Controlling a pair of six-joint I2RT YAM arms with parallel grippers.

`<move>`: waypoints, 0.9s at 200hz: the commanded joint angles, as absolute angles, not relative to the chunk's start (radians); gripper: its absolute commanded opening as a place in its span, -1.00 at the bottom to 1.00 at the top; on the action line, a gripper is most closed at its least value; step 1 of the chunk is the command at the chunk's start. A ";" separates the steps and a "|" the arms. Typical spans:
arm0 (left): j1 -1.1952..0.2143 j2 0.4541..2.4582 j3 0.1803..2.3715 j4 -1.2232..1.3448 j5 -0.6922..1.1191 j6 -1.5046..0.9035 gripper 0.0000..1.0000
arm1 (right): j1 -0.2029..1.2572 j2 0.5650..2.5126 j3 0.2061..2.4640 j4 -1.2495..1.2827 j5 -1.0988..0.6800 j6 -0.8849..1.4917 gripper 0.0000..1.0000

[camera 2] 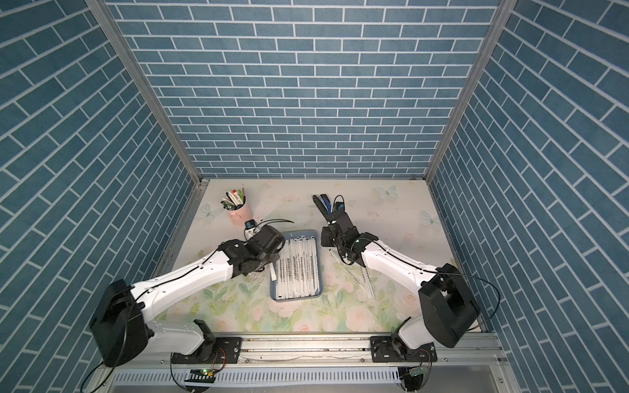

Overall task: Put the straws into the storage box
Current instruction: Pick up the straw from the center of the board, then place the straw in the storage box.

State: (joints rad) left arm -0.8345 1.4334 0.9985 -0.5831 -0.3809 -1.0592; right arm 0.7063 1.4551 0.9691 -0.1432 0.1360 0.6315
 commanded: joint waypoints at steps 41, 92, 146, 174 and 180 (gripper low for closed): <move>-0.959 1.726 1.099 -0.354 -0.284 -1.071 -1.00 | 0.658 1.385 0.931 -0.201 0.151 0.649 -0.81; -0.968 1.818 1.113 -0.301 -0.239 -1.054 -1.00 | 0.656 1.353 0.903 -0.215 0.159 0.660 -0.81; -0.987 1.854 1.130 -0.342 -0.217 -1.051 -1.00 | 0.656 1.359 0.893 -0.197 0.152 0.665 -0.81; -0.987 1.853 1.139 -0.364 -0.221 -1.050 -0.87 | 0.657 1.364 0.891 -0.190 0.147 0.663 -0.81; -0.987 1.851 1.142 -0.370 -0.222 -1.048 -0.77 | 0.657 1.364 0.891 -0.189 0.147 0.663 -0.81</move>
